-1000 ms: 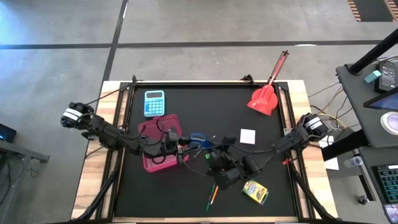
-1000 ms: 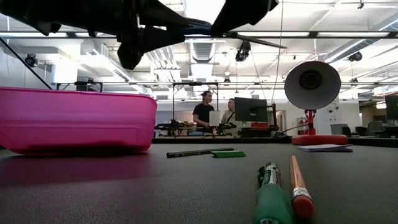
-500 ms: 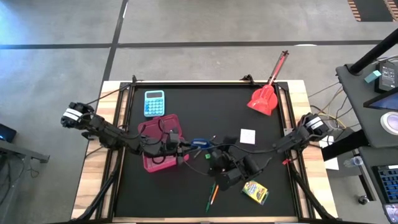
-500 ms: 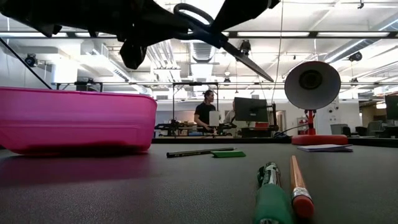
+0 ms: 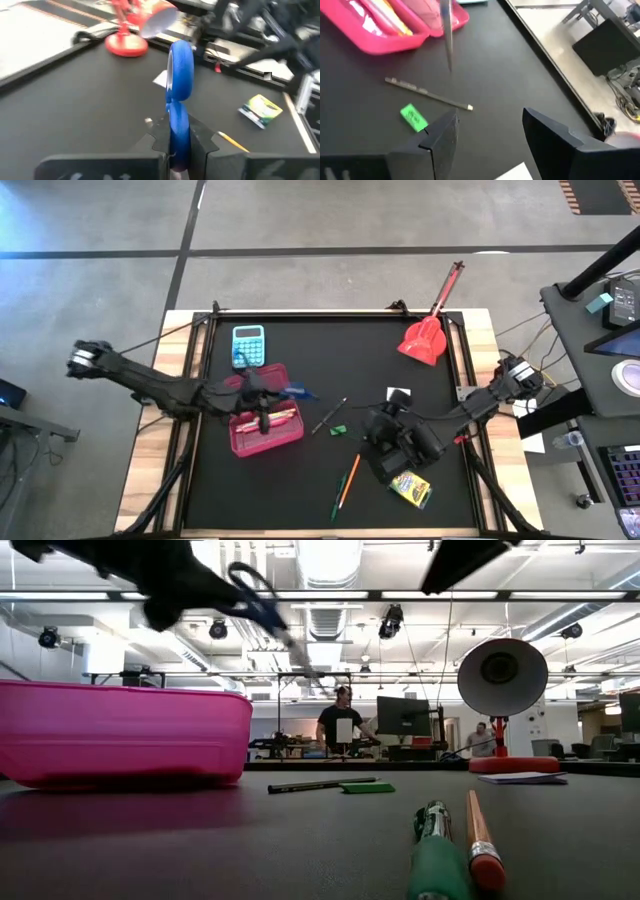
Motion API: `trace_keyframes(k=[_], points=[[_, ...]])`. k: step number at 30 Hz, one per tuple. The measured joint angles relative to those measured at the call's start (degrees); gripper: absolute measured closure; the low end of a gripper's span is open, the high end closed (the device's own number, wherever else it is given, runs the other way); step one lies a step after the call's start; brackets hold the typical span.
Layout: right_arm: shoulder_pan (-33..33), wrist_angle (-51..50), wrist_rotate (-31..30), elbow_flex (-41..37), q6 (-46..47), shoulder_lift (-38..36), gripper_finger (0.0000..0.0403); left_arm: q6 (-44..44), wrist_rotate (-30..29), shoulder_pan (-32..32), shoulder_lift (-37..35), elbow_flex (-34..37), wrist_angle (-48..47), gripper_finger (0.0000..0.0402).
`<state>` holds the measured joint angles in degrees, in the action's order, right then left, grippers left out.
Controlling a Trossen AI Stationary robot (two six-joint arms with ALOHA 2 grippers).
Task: Pack school essentials
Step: Put the blue scissors into the pink supply box
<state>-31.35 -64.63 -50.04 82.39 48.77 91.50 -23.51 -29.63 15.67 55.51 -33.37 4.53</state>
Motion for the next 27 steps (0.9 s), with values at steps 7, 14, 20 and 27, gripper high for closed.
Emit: trace_keyframes(k=[7, 14, 20, 27], points=[[-4.33, -1.0, -2.06, -4.38, 8.76, 0.0, 0.0202, -10.0, -5.17, 2.26, -15.54, 3.62, -14.88, 0.0388], [-4.92, -0.92, -2.24, -7.92, 14.21, 0.0, 0.0202, -13.58, -4.92, 5.12, -20.44, 9.57, -19.79, 0.0386], [-4.92, 0.35, -2.26, -8.0, 14.88, 0.0, 0.0202, -6.15, -3.66, 5.15, -23.21, 8.93, -21.63, 0.0385], [-4.9, 0.7, -2.24, -8.0, 15.85, 0.0, 0.0202, 0.29, 3.41, 5.17, -26.45, 5.89, -32.0, 0.0385]])
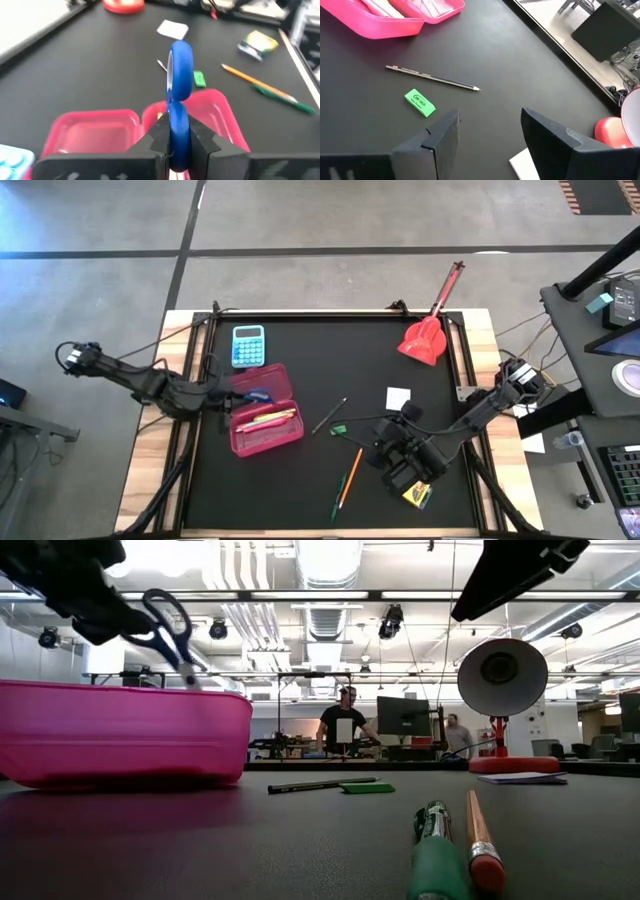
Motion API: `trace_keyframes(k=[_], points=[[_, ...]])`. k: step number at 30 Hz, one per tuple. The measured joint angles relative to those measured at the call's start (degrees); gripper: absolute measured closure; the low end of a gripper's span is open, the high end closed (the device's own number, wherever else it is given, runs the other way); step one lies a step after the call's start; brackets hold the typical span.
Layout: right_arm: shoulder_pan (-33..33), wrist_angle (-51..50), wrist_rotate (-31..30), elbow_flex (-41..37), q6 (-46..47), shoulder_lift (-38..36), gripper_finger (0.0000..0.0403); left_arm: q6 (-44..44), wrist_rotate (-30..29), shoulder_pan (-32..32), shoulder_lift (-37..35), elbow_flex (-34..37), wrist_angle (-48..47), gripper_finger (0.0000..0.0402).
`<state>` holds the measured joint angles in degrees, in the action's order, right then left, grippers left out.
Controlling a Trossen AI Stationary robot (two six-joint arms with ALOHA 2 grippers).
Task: Pack school essentials
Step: Put the blue scissors into the pink supply box
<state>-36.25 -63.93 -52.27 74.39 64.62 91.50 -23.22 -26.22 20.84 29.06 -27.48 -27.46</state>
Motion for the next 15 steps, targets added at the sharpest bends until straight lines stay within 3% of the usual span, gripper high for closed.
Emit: trace_keyframes(k=[6, 15], points=[[0.0, 0.12, 0.0, 0.0, 1.44, 0.13, 0.0202, -0.33, 9.63, 0.65, -0.36, 0.55, -2.54, 0.039], [0.0, 0.49, -0.02, 0.02, 2.09, 0.13, 0.0202, 2.63, 12.94, 1.33, 5.25, 0.95, -3.86, 0.037]])
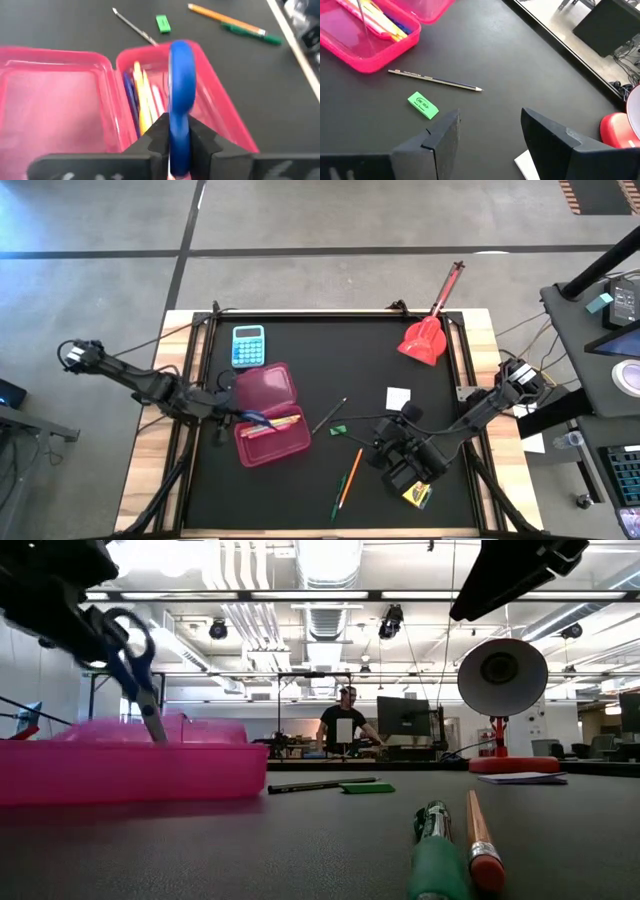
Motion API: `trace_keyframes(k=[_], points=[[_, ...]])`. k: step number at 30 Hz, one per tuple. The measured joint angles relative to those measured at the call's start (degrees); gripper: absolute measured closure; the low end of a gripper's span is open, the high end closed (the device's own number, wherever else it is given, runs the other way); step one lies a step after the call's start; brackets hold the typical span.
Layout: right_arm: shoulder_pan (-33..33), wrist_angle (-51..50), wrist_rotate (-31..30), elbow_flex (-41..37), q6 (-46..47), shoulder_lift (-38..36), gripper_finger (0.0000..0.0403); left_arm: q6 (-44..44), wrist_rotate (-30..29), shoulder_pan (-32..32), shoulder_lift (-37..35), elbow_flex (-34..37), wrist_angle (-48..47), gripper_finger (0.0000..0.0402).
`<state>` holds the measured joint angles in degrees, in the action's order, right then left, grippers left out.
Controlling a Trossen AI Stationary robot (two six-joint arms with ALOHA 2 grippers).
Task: Pack school essentials
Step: Put the blue scissors into the pink supply box, then put the green eraser into the pink supply box
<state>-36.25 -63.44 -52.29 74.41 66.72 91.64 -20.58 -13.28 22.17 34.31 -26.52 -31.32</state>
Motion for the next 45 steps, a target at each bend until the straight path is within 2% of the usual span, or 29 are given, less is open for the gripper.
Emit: trace_keyframes(k=[4, 14, 22, 28, 31, 36, 45], points=[[0.0, 0.26, 0.0, 0.0, 0.31, 0.02, 0.0202, -0.01, 2.34, 0.01, 2.67, 0.0, -1.41, 0.034], [0.0, 0.96, 0.02, 0.0, 0.3, 0.02, 0.0202, 0.53, 3.55, 0.0, 6.59, -1.56, -2.93, 0.0259], [0.0, 1.34, 0.28, 0.02, 0.37, 0.02, 0.0202, 0.24, 2.93, -0.04, 6.95, -5.77, -5.31, 0.0249], [0.0, 4.42, 0.33, -0.37, 3.02, 0.02, 0.0202, 0.37, -1.52, -0.04, 6.93, -8.82, -3.99, 0.0249], [0.0, 7.69, 0.76, -1.64, 1.16, 0.44, 0.0202, 0.38, -3.46, -0.04, 6.97, -8.73, 1.95, 0.0249], [0.04, 13.04, 1.78, -3.25, -5.06, 2.64, 0.0202, 0.4, -3.49, 0.02, 9.91, -7.26, 14.92, 0.0249], [0.07, 14.7, 2.44, -3.63, -13.39, 4.98, 0.0202, 1.47, -3.32, 0.0, 23.37, -6.22, 34.73, 0.0249]])
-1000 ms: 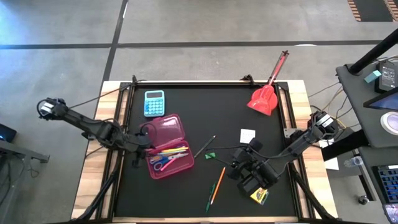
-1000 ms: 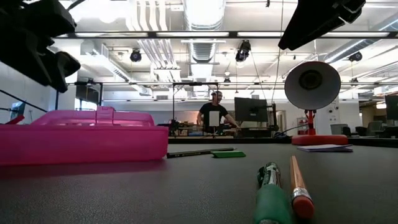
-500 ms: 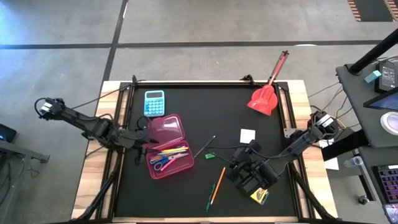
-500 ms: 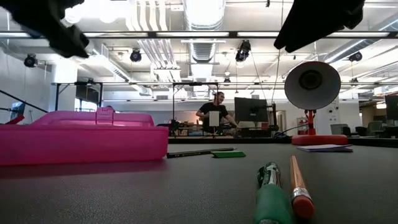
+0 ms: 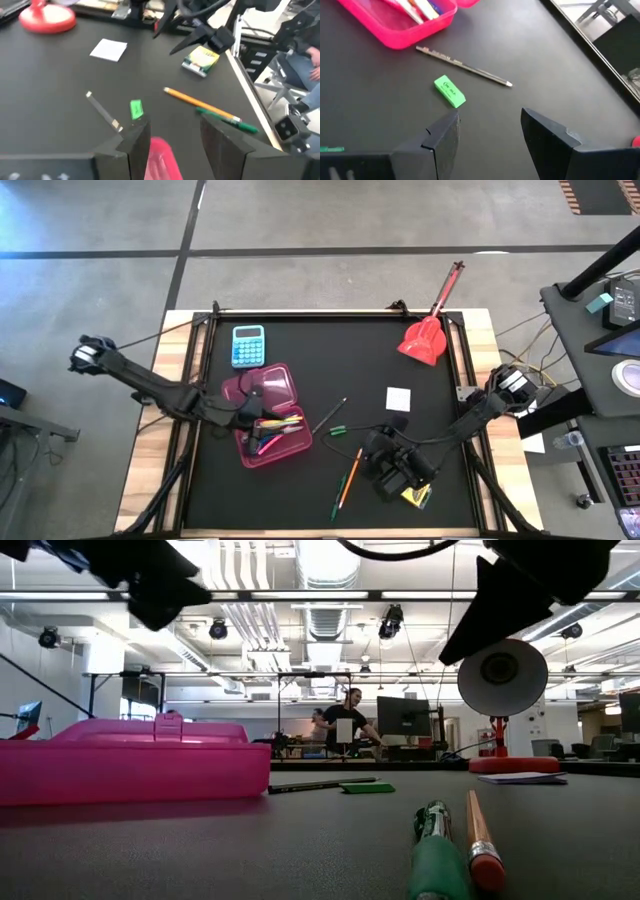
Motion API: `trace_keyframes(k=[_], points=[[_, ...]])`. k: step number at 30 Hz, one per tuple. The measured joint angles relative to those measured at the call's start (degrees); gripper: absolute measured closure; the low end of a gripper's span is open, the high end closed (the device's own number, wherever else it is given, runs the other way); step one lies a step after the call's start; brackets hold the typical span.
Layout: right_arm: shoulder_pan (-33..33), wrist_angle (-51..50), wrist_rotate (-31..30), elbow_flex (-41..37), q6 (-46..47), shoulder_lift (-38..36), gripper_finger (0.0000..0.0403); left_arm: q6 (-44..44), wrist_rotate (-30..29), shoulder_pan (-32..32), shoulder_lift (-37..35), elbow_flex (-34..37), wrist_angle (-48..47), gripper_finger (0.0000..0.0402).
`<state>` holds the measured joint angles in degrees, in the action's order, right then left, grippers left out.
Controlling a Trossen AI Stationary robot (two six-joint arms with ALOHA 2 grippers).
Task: Pack school essentials
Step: Put the green eraser into the pink supply box
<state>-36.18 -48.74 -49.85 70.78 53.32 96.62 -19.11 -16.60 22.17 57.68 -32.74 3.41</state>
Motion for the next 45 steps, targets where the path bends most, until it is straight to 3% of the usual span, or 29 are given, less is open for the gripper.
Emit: trace_keyframes(k=[9, 19, 27, 35, 45], points=[[-0.72, -0.46, 5.5, -0.53, -0.86, -0.07, 0.0202, 1.98, 2.87, -0.04, 16.22, -0.75, 20.78, 0.0249], [-1.33, -2.19, 6.96, -0.59, -1.17, -0.39, 0.0202, 6.52, 0.74, -1.22, 28.49, -8.23, 20.6, 0.0249], [-1.33, -5.46, 8.09, -0.62, 3.04, -0.41, 0.0202, 5.94, 1.52, -1.18, 31.46, -14.64, 4.93, 0.0249], [-1.31, -4.97, 8.06, -0.39, -2.78, -0.48, 0.0202, 8.13, -0.23, -1.58, 34.18, -14.57, 12.65, 0.0249], [-1.31, -2.47, 8.02, -0.35, -3.0, -0.48, 0.0202, 9.47, -1.92, -3.24, 41.39, -14.7, 21.5, 0.0249]])
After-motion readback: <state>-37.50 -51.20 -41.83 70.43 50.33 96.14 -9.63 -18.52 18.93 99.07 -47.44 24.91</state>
